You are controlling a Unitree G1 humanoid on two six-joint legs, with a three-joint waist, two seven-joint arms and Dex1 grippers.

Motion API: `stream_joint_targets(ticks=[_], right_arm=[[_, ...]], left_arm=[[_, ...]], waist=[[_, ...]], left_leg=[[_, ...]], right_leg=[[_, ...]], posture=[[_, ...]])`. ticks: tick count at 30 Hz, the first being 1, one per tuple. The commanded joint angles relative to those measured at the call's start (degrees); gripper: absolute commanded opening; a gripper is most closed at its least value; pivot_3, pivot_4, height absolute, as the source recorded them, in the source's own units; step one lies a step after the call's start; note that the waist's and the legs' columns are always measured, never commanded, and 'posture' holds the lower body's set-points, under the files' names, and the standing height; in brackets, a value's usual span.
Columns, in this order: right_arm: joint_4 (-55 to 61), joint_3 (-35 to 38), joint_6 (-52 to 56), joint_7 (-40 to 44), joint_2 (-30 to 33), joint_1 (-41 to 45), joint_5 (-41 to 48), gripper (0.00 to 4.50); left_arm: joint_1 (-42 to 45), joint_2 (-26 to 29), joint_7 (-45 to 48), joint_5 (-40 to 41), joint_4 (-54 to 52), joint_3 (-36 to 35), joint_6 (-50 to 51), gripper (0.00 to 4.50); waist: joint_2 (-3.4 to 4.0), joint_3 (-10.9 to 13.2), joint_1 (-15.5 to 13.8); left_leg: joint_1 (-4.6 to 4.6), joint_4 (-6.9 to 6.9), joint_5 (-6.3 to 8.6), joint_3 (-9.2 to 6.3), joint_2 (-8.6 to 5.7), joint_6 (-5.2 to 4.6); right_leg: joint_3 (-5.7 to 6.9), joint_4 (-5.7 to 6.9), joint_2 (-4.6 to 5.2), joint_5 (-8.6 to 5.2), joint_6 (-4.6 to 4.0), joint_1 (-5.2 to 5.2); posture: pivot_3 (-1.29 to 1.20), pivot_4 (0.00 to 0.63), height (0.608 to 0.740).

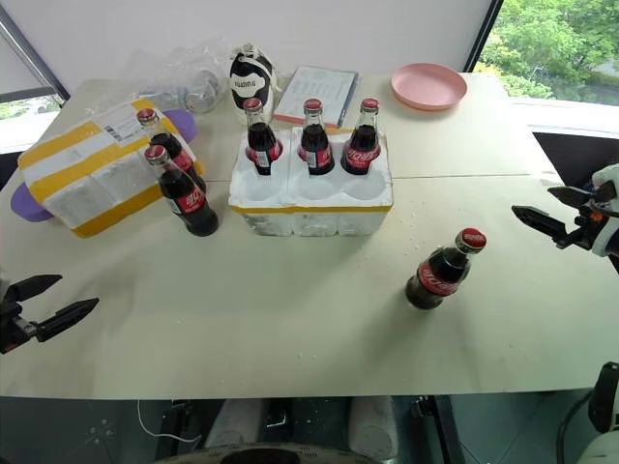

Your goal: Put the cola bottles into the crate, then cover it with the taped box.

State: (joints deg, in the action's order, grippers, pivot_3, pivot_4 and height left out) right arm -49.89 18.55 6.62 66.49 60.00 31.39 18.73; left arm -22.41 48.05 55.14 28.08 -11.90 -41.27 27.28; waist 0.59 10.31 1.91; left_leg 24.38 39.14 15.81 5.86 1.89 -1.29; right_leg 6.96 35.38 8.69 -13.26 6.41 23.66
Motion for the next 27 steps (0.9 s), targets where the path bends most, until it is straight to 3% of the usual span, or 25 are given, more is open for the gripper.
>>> stream_joint_targets(ticks=[1, 17, 27], right_arm=[[-0.5, 1.5, -1.5, 0.3, 2.2, 1.5, -0.1, 4.50], [-2.7, 1.3, -0.8, 2.2, 2.3, 2.4, -0.1, 4.50], [1.0, -0.6, 3.4, 11.4, 6.8, 7.3, 0.3, 4.50]], left_arm=[[0.3, 0.3, 0.0, 0.3, 0.2, -0.7, -0.2, 4.48], [3.0, 0.8, -0.2, 0.2, 2.1, -0.5, -0.2, 4.48], [9.6, 3.2, 1.8, 9.2, 0.6, -1.7, 7.1, 4.48]], waist=[[0.00, 0.0, 0.1], [0.00, 0.0, 0.3], [0.01, 0.0, 0.4]], left_leg=[[0.00, 0.00, 0.00, 0.01, 0.00, 0.00], [-0.01, 0.00, 0.00, 0.08, 0.02, 0.00], [-0.01, 0.00, -0.02, 0.12, 0.02, 0.03]], right_leg=[[0.00, 0.00, 0.00, 0.00, 0.00, 0.00], [-0.06, 0.02, -0.01, 0.01, 0.00, 0.03], [-0.12, 0.09, -0.01, 0.02, 0.00, 0.08]], posture=[[0.00, 0.150, 0.740], [0.00, 0.150, 0.740], [0.00, 0.150, 0.740]])
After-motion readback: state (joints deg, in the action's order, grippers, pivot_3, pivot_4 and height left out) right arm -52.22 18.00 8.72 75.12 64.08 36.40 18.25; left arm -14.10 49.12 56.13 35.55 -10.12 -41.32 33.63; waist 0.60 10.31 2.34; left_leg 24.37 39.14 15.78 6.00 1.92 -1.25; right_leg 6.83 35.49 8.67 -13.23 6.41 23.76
